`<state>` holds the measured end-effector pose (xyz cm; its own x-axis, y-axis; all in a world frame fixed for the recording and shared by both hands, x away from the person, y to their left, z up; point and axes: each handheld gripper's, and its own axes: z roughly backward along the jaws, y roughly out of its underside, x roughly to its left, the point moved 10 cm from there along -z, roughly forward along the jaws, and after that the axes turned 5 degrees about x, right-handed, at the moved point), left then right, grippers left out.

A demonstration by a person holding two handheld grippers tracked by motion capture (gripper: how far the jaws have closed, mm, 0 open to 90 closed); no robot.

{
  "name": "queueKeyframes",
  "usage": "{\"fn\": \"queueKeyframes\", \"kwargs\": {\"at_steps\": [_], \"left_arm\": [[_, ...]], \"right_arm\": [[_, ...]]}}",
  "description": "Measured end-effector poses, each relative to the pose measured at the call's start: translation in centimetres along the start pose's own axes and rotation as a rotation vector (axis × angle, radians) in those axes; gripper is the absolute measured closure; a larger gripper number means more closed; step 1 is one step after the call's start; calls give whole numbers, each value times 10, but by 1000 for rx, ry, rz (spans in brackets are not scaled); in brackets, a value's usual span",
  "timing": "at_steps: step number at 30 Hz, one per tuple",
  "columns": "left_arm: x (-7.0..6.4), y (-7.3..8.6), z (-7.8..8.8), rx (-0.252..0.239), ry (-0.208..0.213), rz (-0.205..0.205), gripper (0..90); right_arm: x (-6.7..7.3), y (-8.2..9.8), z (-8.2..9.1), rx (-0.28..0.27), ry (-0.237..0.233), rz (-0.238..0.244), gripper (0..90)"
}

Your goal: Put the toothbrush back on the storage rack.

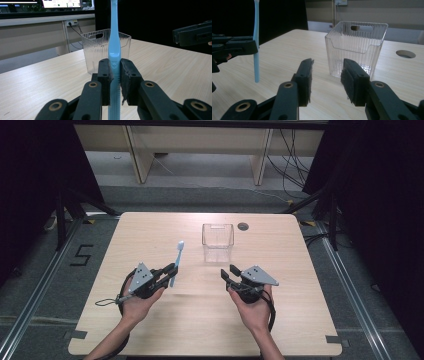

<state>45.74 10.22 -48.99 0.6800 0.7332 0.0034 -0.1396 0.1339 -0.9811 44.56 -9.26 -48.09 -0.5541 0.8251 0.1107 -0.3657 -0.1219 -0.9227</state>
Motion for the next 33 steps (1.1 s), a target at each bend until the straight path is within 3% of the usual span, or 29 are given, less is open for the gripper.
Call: {"fn": "queueKeyframes", "kwargs": {"at_steps": [4, 5, 8, 9, 14, 15, 19, 26, 28, 29, 33], "left_arm": [[1, -4, -1, -22, 3, 0, 781], [1, -3, 0, -8, -2, -3, 781], [0, -5, -1, -16, -1, -8, 781], [0, -6, -1, -18, -2, -6, 781], [-3, -10, -5, -36, 10, -10, 781], [-3, -9, -5, -20, 7, -18, 781], [-7, -12, -7, -20, 13, -21, 781], [-11, -14, -9, -22, 21, -30, 781], [-11, -18, -11, -33, 22, -57, 781], [-12, -19, -12, -35, 23, -57, 781], [-15, -22, -15, -32, 29, -63, 781]], "right_arm": [[3, -2, -2, -2, -17, -4, 602], [3, -3, -2, -1, -12, 5, 602], [7, -4, -3, -1, -21, -18, 603], [6, -5, -3, -6, -16, 5, 604], [12, -9, -6, -8, -40, -4, 607], [12, -10, -6, -13, -32, 10, 607], [15, -12, -8, -7, -46, -10, 607], [18, -17, -10, -19, -54, 7, 607], [21, -18, -10, -15, -57, -19, 607], [19, -19, -11, -27, -51, 10, 607], [23, -20, -13, -21, -67, -2, 607]]}}
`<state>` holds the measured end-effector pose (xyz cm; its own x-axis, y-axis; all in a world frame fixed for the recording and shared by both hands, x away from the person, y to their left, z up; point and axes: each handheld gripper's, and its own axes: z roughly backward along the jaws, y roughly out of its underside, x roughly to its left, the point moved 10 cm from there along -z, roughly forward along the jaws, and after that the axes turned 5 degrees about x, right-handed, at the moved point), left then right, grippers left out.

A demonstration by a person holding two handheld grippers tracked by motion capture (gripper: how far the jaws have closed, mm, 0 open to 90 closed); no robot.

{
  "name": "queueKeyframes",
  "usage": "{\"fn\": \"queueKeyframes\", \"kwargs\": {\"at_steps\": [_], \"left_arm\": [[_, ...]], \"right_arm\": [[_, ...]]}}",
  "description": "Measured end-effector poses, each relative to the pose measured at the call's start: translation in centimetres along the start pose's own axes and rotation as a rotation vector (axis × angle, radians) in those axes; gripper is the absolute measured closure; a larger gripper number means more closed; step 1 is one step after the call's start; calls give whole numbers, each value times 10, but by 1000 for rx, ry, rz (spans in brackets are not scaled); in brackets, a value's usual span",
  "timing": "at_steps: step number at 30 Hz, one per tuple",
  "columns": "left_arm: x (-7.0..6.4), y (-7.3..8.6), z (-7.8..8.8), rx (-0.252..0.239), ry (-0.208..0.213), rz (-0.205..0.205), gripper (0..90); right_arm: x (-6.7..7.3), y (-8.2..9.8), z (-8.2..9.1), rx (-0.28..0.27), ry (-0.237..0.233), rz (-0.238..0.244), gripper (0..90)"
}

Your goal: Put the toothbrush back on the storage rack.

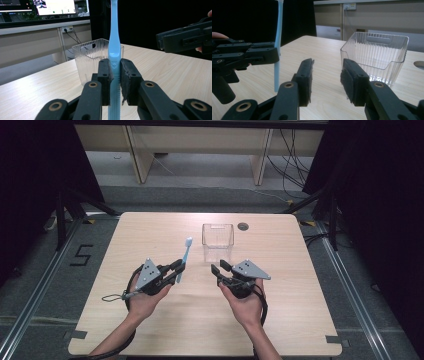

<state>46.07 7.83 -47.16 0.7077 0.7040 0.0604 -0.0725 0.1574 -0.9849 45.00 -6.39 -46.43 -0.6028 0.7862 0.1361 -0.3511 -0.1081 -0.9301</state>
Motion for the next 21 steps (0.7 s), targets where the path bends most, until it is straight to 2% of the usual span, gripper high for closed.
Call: {"fn": "queueKeyframes", "kwargs": {"at_steps": [10, 16, 19, 20, 21], "left_arm": [[-10, -5, -7, 2, 20, -9, 781], [-16, -7, -13, 2, 32, -7, 781], [-19, -7, -15, 8, 37, -9, 781], [-20, -8, -16, 5, 40, -8, 781], [-21, -9, -17, 3, 44, -6, 781]], "right_arm": [[5, -6, -1, -12, -14, -2, 615], [10, -16, -1, -33, -18, 15, 615], [13, -18, -3, -37, -33, 3, 616], [13, -19, -4, -39, -33, 19, 616], [14, -19, -4, -38, -27, 7, 616]]}}
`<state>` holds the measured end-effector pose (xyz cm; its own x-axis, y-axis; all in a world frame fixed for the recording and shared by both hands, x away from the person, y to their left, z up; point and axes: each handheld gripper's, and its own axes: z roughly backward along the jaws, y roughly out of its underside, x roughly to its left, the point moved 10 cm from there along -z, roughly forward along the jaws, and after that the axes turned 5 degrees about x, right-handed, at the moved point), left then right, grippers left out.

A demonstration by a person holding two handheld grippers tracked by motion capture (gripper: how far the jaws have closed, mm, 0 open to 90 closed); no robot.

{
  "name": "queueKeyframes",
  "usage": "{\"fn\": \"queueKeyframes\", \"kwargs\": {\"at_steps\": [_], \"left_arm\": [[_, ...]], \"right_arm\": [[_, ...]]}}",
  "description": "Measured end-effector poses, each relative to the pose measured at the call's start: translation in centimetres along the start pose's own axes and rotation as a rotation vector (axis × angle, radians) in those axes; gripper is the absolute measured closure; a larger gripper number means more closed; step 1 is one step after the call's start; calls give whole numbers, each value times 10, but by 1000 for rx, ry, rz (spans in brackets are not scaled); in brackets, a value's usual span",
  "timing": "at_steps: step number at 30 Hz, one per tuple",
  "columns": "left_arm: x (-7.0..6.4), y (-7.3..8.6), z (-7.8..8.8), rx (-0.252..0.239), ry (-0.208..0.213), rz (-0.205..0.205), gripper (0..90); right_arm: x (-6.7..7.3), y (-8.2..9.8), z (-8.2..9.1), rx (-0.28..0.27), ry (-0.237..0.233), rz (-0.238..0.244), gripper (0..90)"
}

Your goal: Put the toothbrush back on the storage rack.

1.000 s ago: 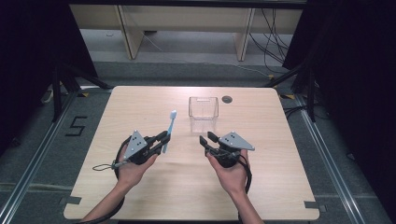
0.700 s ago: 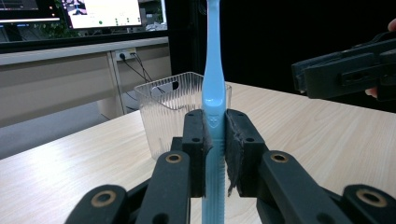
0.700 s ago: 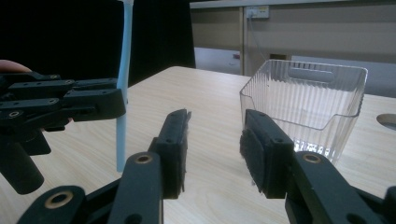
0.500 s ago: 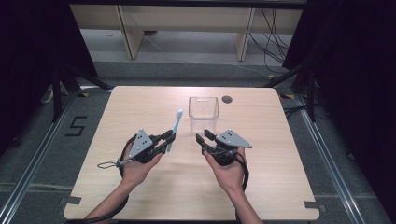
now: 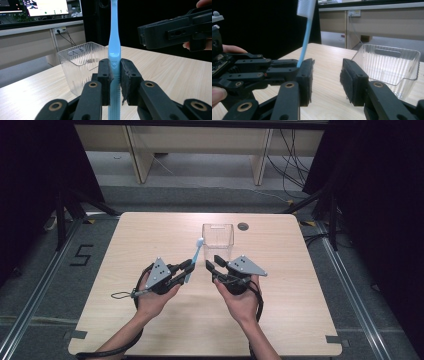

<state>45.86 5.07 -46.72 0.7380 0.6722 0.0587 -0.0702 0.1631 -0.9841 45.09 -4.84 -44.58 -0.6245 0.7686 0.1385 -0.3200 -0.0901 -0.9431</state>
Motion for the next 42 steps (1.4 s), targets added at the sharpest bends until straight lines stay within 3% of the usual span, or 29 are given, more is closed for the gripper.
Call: {"fn": "queueKeyframes", "kwargs": {"at_steps": [10, 16, 20, 25, 30, 35, 40, 42], "left_arm": [[-10, -3, -8, 7, 18, -12, 781], [-14, -3, -12, 10, 23, -16, 781], [-16, -3, -13, 12, 28, -18, 781], [-19, -2, -15, 19, 33, -22, 780], [-22, -2, -17, 22, 39, -22, 781], [-25, 0, -21, 37, 47, -21, 781], [-25, 0, -23, 52, 57, -17, 774], [-24, 1, -22, 59, 54, -25, 727]], "right_arm": [[4, -8, -4, -29, -17, 10, 616], [7, -12, -4, -32, -23, -13, 621], [6, -15, -6, -37, -18, 8, 634], [7, -15, -8, -39, -20, -17, 674], [6, -15, -9, -40, -18, -8, 721], [6, -14, -9, -42, -22, -6, 851], [4, -13, -8, -38, -22, -6, 862], [0, -13, -7, -35, -6, 7, 862]]}}
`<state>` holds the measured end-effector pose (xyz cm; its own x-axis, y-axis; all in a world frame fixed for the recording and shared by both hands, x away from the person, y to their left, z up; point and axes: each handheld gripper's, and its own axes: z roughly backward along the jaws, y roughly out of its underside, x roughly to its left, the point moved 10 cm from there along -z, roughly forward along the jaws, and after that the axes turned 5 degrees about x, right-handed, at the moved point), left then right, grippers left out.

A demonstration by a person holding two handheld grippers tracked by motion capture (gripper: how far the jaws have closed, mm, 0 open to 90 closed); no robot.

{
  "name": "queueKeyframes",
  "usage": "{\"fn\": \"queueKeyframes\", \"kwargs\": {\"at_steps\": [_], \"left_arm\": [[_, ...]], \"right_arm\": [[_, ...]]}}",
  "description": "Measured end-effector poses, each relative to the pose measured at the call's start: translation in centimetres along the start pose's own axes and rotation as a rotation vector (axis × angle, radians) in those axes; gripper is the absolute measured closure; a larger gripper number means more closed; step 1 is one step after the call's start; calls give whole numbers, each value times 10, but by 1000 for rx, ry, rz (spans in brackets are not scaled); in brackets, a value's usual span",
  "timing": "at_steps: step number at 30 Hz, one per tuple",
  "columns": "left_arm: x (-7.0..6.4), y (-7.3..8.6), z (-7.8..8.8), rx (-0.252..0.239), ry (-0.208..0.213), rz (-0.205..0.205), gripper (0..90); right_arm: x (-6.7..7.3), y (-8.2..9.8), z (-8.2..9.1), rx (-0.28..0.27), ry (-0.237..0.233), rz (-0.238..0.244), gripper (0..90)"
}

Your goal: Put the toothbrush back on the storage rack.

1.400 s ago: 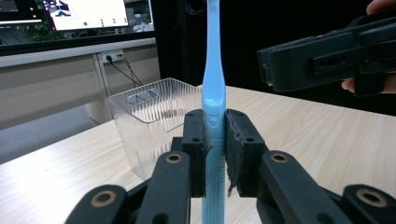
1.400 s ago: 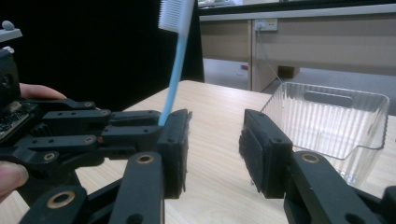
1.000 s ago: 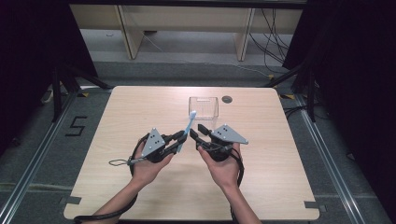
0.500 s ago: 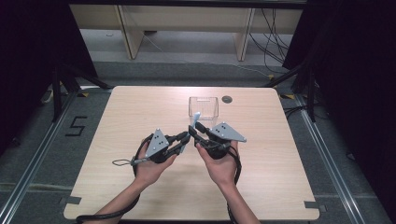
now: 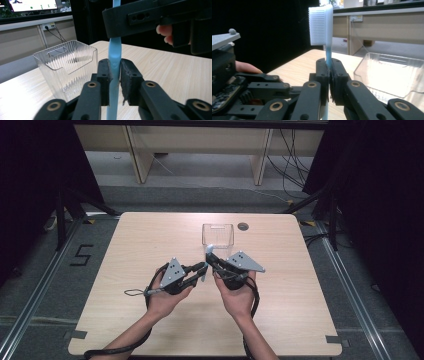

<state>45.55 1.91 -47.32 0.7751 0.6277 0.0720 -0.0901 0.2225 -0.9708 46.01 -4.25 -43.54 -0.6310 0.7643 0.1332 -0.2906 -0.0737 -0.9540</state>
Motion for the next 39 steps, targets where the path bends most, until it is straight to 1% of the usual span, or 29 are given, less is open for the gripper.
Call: {"fn": "queueKeyframes", "kwargs": {"at_steps": [1, 2, 3, 4, 5, 6, 8, 9, 10, 12, 14, 15, 16, 17, 18, 19, 20, 22, 23, 26, 27, 28, 30, 33, 35, 36, 37, 38, 39], "left_arm": [[0, 0, 0, 0, 0, 0, 707], [2, 2, 3, 16, -2, -3, 673], [3, 3, 4, 24, -1, -9, 655], [3, 3, 4, 24, -1, -9, 635], [7, 6, 9, 36, -11, -25, 617], [9, 8, 11, 45, -14, -28, 600], [15, 12, 16, 58, -23, -30, 571], [19, 14, 19, 60, -33, -26, 554], [22, 16, 22, 60, -40, -28, 533], [29, 20, 27, 63, -61, -27, 483], [37, 24, 34, 67, -86, -31, 446], [41, 26, 36, 70, -97, -27, 433], [41, 26, 36, 70, -97, -27, 421], [47, 31, 42, 75, -115, -24, 411], [50, 33, 45, 75, -123, -25, 406], [52, 35, 47, 78, -130, -23, 403], [55, 38, 50, 80, -136, -23, 399], [58, 41, 56, 76, -144, -20, 397], [60, 42, 60, 66, -149, -17, 398], [63, 46, 67, 67, -161, -10, 398], [65, 48, 70, 64, -165, -5, 398], [68, 52, 76, 59, -175, 5, 398], [69, 53, 79, 48, -178, 8, 400], [74, 62, 89, 48, -201, 36, 401], [77, 64, 90, 23, -201, 44, 400], [77, 64, 90, 23, -201, 44, 400], [79, 69, 94, 48, -216, 58, 400], [80, 71, 94, 46, -217, 63, 400], [80, 73, 95, 47, -220, 68, 400]], "right_arm": [[0, 0, 0, 0, 0, 0, 862], [-5, -4, 3, -11, 14, 18, 862], [-4, -4, 3, -7, 9, 0, 862], [-7, -5, 4, -8, 16, -3, 862], [-10, -5, 5, -9, 24, 1, 862], [-14, -7, 6, -14, 37, 15, 862], [-16, -8, 7, -19, 34, -3, 862], [-17, -8, 8, -12, 36, -3, 861], [-21, -9, 9, -22, 51, 15, 861], [-24, -8, 11, -5, 55, 0, 861], [-29, -9, 13, -22, 64, 5, 861], [-30, -9, 13, -21, 67, -8, 861], [-32, -9, 14, -20, 72, -8, 861], [-34, -10, 15, -20, 80, -1, 861], [-35, -10, 15, -17, 74, -3, 861], [-35, -10, 16, -17, 76, -28, 861], [-37, -11, 16, -16, 78, -11, 861], [-39, -12, 17, -13, 77, -8, 860], [-40, -12, 18, -17, 79, -24, 860], [-43, -14, 19, -18, 77, -9, 860], [-46, -14, 21, -15, 94, -5, 860], [-46, -15, 21, -19, 89, -20, 860], [-49, -16, 21, -19, 94, -17, 860], [-56, -18, 24, -16, 107, -9, 860], [-60, -20, 25, -13, 112, -5, 860], [-62, -20, 26, -13, 118, -13, 860], [-63, -21, 26, -15, 115, -19, 860], [-68, -23, 26, -24, 136, 10, 860], [-68, -23, 26, -19, 121, -7, 859]]}}
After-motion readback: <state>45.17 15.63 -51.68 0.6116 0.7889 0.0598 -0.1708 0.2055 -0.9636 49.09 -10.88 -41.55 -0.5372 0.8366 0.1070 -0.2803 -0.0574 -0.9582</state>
